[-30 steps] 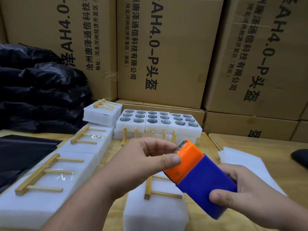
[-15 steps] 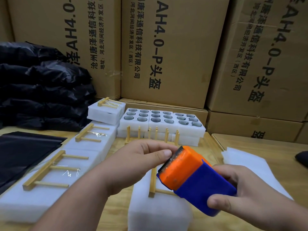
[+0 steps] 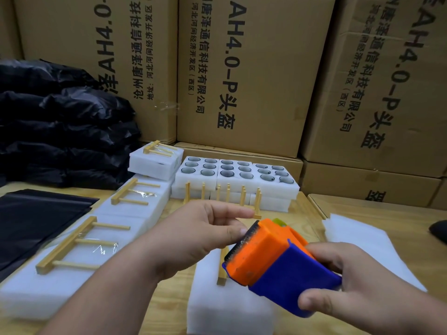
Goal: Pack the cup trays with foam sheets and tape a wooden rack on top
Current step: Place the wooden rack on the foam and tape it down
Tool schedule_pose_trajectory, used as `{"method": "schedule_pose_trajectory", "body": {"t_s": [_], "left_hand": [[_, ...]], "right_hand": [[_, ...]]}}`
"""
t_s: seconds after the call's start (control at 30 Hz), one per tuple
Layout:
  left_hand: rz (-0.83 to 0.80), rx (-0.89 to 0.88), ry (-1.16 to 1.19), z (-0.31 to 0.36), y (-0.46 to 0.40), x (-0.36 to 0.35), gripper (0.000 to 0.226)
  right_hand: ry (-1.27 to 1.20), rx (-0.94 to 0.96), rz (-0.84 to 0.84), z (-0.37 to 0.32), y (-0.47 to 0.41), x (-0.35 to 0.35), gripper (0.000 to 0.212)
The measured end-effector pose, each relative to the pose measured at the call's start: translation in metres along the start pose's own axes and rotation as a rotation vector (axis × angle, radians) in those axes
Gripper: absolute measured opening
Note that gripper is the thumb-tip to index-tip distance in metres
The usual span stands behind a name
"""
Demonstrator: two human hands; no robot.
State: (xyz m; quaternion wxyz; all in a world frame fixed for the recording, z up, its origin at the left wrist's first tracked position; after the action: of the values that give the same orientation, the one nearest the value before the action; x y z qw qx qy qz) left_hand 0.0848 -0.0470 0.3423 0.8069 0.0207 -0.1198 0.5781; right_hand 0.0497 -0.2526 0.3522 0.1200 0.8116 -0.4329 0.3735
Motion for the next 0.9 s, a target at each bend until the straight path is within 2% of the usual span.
{"method": "schedule_pose_trajectory", "body": {"t_s": [0.13,0.23,0.37,0.43,0.5,0.67,0.9], "left_hand": [[-0.044,0.127,0.031,-0.009,-0.003,0.004,0.041],[-0.093,0.180,0.064,-0.013,-0.005,0.004,0.037],[0.089,0.159,0.073,-0.016,-0.008,0.017,0.009],[0.239,0.130,0.040,-0.018,-0.010,0.026,0.021],[0.357,0.126,0.033,-0.020,-0.011,0.031,0.021],[0.434,0.159,0.159,-0.026,-0.010,0.033,0.016],[0.554,0.115,0.169,-0.024,-0.005,0.037,0.023]], "right_hand": [[0.157,0.045,-0.009,-0.003,-0.008,0.006,0.033],[0.263,0.073,-0.033,-0.003,-0.020,0.011,0.022],[0.302,0.037,-0.030,0.005,-0.040,0.022,0.030],[0.300,0.023,-0.029,0.008,-0.051,0.026,0.036],[0.264,0.022,0.015,0.008,-0.062,0.027,0.037],[0.246,-0.023,0.325,0.009,-0.083,0.038,0.060],[0.284,0.028,0.361,0.007,-0.081,0.041,0.064]]}}
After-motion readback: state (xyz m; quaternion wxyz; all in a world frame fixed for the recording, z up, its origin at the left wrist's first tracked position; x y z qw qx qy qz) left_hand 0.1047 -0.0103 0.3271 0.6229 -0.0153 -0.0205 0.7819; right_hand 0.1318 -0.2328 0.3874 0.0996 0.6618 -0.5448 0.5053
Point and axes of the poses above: each hand's wrist, its own y-axis away from the middle knuckle, its own x-axis out of the back of the hand, z = x × y, the point moved 8 cm from there along -y, towards the middle knuckle
